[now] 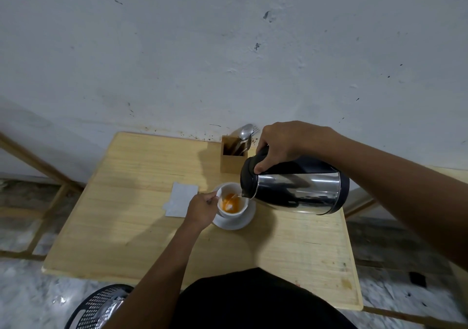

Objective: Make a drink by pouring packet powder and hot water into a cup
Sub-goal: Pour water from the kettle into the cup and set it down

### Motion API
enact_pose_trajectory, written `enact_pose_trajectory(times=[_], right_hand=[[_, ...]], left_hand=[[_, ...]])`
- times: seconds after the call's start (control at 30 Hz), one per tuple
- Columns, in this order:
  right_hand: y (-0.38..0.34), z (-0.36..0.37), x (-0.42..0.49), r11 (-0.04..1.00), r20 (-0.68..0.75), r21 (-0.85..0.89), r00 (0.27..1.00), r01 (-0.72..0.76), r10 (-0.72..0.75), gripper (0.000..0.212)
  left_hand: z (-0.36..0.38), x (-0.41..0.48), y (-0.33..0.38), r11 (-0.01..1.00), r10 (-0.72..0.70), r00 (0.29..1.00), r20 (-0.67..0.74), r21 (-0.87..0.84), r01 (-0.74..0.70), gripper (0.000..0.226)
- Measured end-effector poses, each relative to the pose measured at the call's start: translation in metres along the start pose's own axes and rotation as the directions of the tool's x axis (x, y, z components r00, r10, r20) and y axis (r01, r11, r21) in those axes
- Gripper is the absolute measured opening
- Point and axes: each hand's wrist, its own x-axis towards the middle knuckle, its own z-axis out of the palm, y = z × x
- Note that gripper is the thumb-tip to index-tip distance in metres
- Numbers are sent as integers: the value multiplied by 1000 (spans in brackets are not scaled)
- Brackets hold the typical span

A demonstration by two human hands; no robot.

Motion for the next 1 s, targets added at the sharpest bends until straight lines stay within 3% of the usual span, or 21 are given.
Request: enact_pose_trajectory(times=[1.0], right_hand=[[7,-18,-5,1000,37,-29,999,-12,13,51]], left_hand=[[-1,-3,0,1000,-1,1000,-10,9,1,35]])
